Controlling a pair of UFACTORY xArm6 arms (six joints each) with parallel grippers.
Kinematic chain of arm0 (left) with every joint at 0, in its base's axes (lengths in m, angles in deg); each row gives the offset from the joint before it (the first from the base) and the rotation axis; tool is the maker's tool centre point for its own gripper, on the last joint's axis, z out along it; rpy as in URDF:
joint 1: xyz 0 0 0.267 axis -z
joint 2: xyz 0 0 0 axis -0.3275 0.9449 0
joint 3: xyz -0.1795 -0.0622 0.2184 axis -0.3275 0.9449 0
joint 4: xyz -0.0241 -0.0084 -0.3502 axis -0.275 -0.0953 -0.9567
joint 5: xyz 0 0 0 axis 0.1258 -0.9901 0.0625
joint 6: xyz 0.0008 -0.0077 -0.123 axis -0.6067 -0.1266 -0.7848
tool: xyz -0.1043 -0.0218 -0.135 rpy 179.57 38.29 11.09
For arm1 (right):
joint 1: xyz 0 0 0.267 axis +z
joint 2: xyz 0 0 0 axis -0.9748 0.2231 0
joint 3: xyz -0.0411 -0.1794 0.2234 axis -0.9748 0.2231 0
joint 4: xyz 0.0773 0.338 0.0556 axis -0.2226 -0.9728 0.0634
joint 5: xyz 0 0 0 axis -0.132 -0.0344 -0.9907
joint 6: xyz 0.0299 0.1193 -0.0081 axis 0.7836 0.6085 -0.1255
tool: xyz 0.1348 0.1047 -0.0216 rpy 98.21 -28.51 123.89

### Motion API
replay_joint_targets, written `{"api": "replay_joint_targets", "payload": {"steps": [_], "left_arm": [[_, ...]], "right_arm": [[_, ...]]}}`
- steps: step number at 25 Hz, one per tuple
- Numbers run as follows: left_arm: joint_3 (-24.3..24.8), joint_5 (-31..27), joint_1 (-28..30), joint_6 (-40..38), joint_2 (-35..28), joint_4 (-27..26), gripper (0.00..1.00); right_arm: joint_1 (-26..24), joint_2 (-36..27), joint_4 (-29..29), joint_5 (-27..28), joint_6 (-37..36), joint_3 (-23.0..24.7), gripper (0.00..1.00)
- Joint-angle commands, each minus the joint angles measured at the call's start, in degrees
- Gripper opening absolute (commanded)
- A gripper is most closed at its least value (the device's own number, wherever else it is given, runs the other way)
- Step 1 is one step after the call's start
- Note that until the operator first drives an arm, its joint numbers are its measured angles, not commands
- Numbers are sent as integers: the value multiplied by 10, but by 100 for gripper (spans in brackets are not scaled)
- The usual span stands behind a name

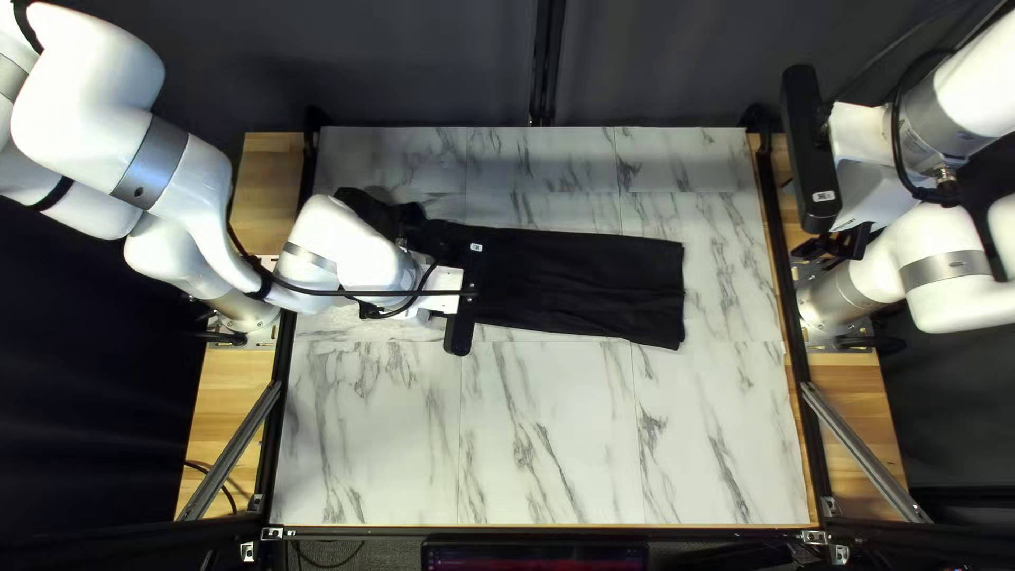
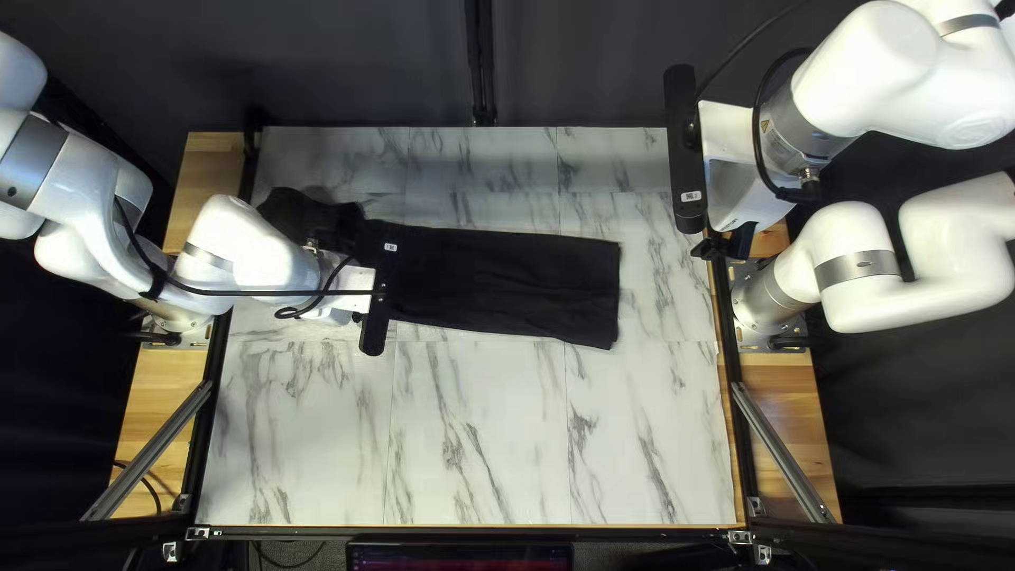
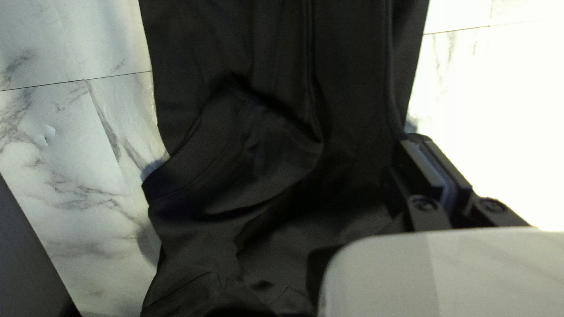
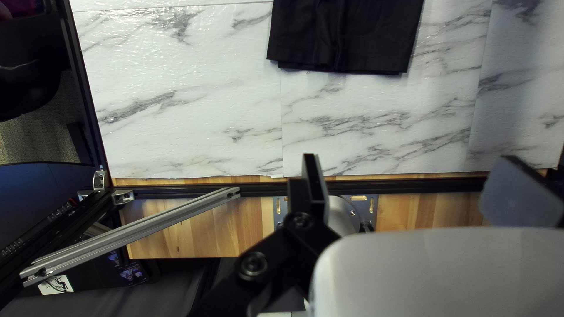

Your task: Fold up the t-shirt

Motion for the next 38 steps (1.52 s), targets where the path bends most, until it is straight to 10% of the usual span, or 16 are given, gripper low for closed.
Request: {"api": "replay_joint_targets", "payload": {"steps": [1, 9, 20, 23, 26, 38], "left_arm": [[1, -15, 7, -10, -12, 7, 0], [-29, -61, 6, 3, -23, 14, 0], [-38, -24, -174, 149, 20, -14, 2], [-49, 1, -205, 187, 62, -35, 27], [-57, 14, -218, 221, 90, -59, 100], [36, -30, -173, 174, -46, -67, 100]], "right_arm": [[0, 0, 0, 0, 0, 0, 100], [0, 0, 0, 0, 0, 0, 100], [0, 0, 0, 0, 0, 0, 100], [0, 0, 0, 0, 0, 0, 100], [0, 0, 0, 0, 0, 0, 100], [0, 0, 0, 0, 0, 0, 100]]}}
